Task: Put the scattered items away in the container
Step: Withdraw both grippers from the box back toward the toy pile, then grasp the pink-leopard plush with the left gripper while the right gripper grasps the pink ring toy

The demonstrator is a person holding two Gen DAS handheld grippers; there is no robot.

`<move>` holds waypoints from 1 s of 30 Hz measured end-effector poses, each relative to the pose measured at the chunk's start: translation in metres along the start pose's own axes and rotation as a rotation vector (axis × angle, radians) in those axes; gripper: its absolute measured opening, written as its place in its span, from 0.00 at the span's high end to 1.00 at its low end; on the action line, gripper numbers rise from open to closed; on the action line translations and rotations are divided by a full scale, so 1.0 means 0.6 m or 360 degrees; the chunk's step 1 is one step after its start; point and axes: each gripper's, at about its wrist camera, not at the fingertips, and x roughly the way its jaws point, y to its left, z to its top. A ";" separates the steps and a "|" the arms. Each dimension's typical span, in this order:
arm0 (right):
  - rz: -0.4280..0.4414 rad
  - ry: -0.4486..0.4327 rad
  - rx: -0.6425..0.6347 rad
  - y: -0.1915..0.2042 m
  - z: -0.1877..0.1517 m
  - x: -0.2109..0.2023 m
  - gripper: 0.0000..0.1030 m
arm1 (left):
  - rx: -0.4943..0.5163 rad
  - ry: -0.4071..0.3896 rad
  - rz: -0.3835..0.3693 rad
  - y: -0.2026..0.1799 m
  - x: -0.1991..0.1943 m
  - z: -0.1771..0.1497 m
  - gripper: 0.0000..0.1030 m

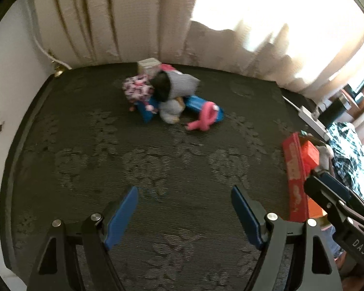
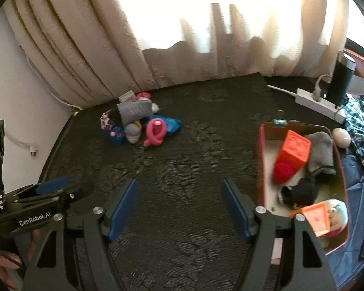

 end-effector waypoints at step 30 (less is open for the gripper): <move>-0.0125 0.0180 0.0159 0.041 0.036 0.154 0.27 | -0.0070 0.0072 0.0026 0.165 0.144 0.150 0.22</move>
